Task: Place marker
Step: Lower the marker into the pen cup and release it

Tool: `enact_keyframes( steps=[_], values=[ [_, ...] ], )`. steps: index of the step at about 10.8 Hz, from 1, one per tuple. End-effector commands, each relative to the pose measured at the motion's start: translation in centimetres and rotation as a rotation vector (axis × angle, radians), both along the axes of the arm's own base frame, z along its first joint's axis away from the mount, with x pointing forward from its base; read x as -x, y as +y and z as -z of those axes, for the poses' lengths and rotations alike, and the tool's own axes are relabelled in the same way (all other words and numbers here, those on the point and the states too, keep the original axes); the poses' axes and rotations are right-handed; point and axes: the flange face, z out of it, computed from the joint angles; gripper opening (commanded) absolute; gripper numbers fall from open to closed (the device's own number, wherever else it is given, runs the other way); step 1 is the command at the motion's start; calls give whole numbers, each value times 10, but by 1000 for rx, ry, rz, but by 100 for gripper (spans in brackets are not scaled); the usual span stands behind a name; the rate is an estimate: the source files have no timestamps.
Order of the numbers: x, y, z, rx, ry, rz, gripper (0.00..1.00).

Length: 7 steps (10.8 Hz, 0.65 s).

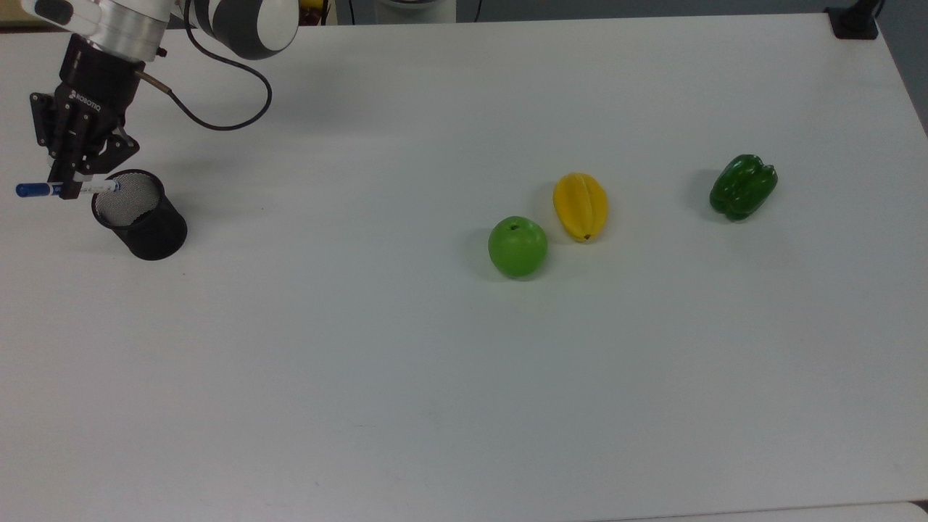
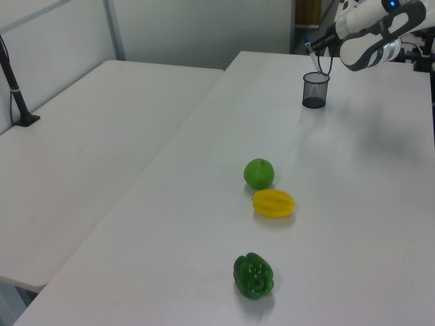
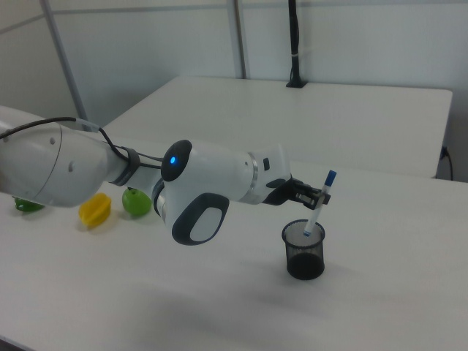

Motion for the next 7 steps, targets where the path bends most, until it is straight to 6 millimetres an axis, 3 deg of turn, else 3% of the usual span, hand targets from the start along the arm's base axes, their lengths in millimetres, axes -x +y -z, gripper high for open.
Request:
enact_keyframes(
  steps=[1,4,7],
  values=[
    [9,15,14,-8,-6,-4,0],
    [12,33,26,-1,-17,-28,0],
    [16,31,40,3,14,-29,0]
  ],
)
